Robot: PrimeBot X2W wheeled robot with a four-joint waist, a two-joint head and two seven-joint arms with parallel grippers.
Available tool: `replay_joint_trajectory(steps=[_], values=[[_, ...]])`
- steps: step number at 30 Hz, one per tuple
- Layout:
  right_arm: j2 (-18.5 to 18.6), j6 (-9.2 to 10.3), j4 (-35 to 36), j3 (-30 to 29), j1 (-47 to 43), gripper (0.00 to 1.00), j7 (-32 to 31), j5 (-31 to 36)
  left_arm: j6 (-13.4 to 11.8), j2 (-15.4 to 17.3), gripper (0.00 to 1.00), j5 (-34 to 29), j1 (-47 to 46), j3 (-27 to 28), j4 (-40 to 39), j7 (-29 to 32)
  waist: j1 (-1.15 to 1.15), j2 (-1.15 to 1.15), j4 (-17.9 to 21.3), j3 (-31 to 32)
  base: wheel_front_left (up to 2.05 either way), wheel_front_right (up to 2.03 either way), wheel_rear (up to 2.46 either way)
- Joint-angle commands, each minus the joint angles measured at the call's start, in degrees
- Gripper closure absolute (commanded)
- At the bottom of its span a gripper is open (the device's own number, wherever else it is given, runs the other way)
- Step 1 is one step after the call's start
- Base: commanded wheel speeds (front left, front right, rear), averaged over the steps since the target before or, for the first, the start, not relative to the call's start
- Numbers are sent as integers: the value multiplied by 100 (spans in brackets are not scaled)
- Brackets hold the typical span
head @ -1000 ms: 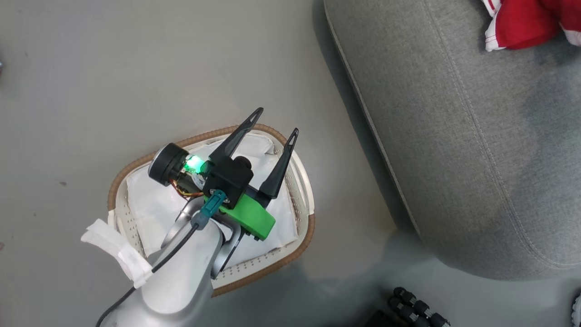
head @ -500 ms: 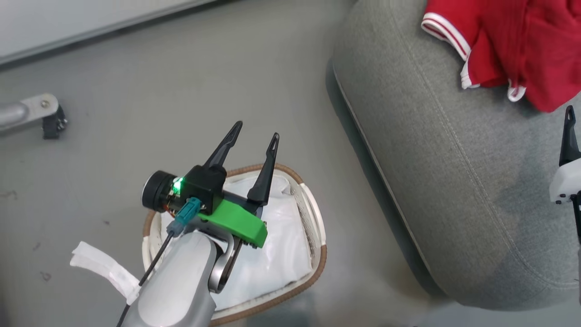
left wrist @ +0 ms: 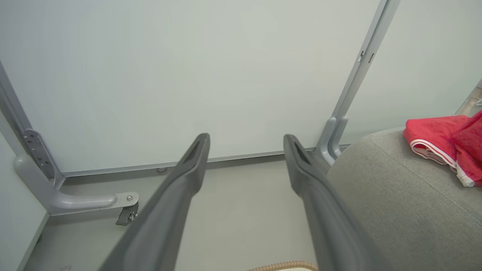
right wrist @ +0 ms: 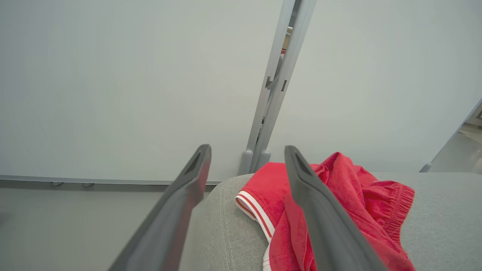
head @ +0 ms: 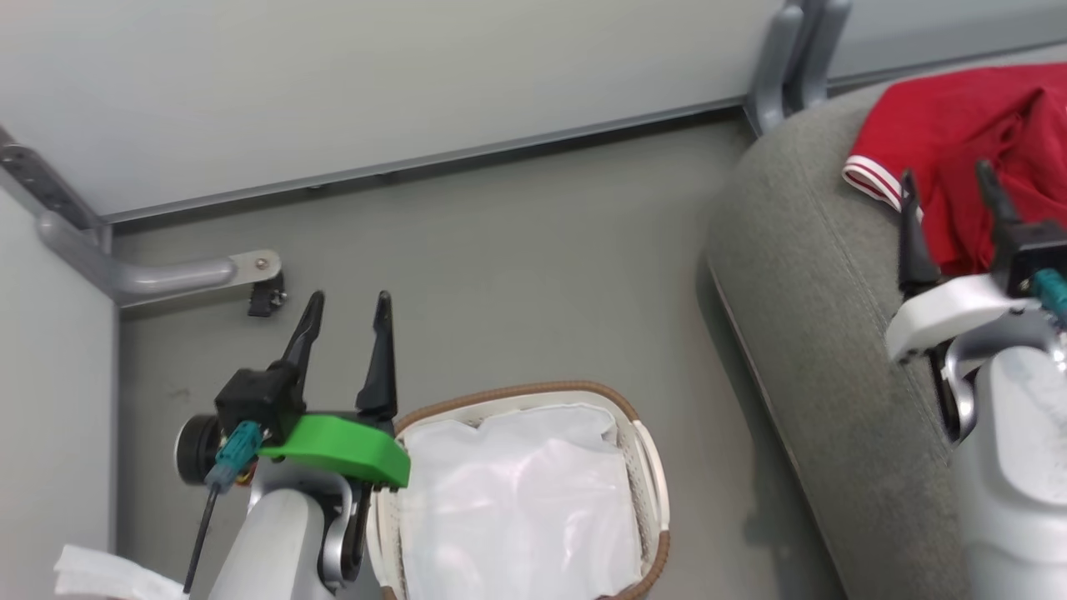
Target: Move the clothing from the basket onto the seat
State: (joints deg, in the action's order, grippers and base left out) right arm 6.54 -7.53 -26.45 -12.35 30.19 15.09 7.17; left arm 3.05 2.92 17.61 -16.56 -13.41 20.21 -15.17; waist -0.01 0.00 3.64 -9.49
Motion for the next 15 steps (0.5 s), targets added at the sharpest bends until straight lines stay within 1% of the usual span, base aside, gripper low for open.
replay_joint_trajectory(steps=[1,6,10,15], values=[[-58,8,26,47,-247,0,10,-84,-28,1,0,26,172,84,-22,5,1,0,-387,362,0,0,0],[-294,8,123,328,-784,0,10,-377,-98,-1,0,79,594,382,-37,5,1,0,-594,608,0,0,0],[-353,8,192,510,-1285,0,10,-754,-124,0,0,185,972,519,-48,5,1,0,-740,811,0,0,0],[-348,8,369,705,-1780,0,11,-1266,-164,0,0,233,1323,516,-113,5,1,0,-872,911,0,0,0]])
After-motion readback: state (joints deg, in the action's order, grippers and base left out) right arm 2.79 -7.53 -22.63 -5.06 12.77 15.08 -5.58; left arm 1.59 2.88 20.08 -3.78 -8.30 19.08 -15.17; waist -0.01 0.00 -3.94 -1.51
